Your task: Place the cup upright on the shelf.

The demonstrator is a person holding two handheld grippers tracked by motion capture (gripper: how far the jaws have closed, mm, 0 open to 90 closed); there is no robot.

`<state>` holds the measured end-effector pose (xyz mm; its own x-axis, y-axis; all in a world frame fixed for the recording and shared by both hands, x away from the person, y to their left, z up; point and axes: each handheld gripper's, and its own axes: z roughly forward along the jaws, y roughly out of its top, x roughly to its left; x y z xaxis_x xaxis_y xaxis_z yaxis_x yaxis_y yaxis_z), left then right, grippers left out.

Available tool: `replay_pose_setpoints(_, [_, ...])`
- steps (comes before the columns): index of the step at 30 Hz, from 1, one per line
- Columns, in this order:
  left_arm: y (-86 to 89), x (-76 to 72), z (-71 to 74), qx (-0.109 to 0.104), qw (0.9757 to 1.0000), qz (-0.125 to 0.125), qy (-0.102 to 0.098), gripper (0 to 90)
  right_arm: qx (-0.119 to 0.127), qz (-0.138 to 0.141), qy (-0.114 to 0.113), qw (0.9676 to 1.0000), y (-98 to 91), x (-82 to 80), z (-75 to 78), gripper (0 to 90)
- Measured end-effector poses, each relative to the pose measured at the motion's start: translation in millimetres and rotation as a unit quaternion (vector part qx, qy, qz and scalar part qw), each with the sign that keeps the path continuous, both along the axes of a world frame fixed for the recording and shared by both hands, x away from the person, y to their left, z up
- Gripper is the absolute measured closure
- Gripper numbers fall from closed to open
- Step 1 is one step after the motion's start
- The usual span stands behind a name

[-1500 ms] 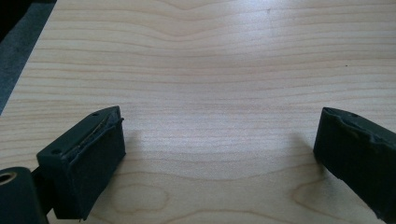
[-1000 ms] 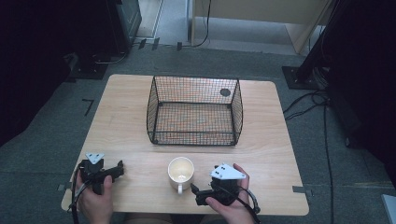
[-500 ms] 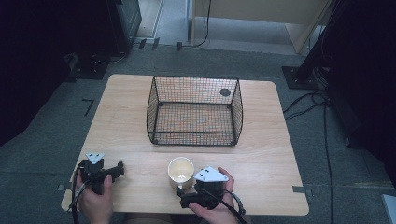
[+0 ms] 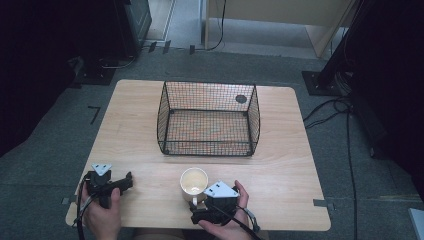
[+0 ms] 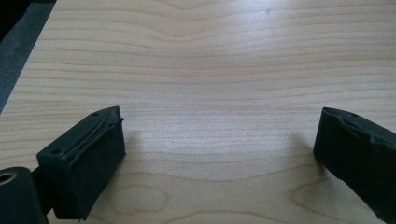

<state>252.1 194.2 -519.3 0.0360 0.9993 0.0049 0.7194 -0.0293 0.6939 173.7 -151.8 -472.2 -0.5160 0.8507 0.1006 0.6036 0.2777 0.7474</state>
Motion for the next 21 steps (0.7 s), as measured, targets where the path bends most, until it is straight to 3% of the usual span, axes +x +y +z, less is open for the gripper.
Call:
replay_pose_setpoints(5, [0.0, 0.0, 0.0, 0.0, 1.0, 0.0, 0.0, 2.2, -0.004, -0.007, -0.002, 1.0, -12.1, 2.6, -1.0, 0.0])
replay_pose_setpoints(8, [0.0, 0.0, 0.0, 0.0, 1.0, 0.0, 0.0, 2.2, -0.001, -0.002, -0.014, 0.9999, -20.4, 1.1, -0.5, 15.3])
replay_pose_setpoints(11, [0.0, 0.0, 0.0, 0.0, 1.0, 0.0, 0.0, 2.2, -0.012, -0.004, -0.025, 0.9996, -21.9, -0.9, -0.8, 22.5])
replay_pose_setpoints(12, [0.0, 0.0, 0.0, 0.0, 1.0, 0.0, 0.0, 2.2, -0.012, 0.001, -0.03, 0.9995, -23.1, -1.0, -1.3, 28.9])
replay_pose_setpoints(13, [0.0, 0.0, 0.0, 0.0, 1.0, 0.0, 0.0, 2.2, -0.001, 0.012, -0.033, 0.9994, -24.4, -2.7, -2.5, 43.9])
replay_pose_setpoints(14, [0.0, 0.0, 0.0, 0.0, 1.0, 0.0, 0.0, 2.2, -0.001, 0.012, -0.033, 0.9994, -24.4, -2.7, -2.5, 43.9])
replay_pose_setpoints(15, [0.0, 0.0, 0.0, 0.0, 1.0, 0.0, 0.0, 2.2, 0.008, 0.021, -0.034, 0.9992, -24.9, -3.2, -3.9, 57.5])
replay_pose_setpoints(19, [0.0, 0.0, 0.0, 0.0, 1.0, 0.0, 0.0, 2.2, 0.013, 0.034, -0.027, 0.999, -22.4, -2.3, -8.1, 66.9])
replay_pose_setpoints(21, [0.0, -0.1, 0.1, 0.0, 1.0, 0.0, 0.0, 2.2, 0.009, 0.037, -0.026, 0.9989, -21.3, -1.5, -9.4, 67.5])
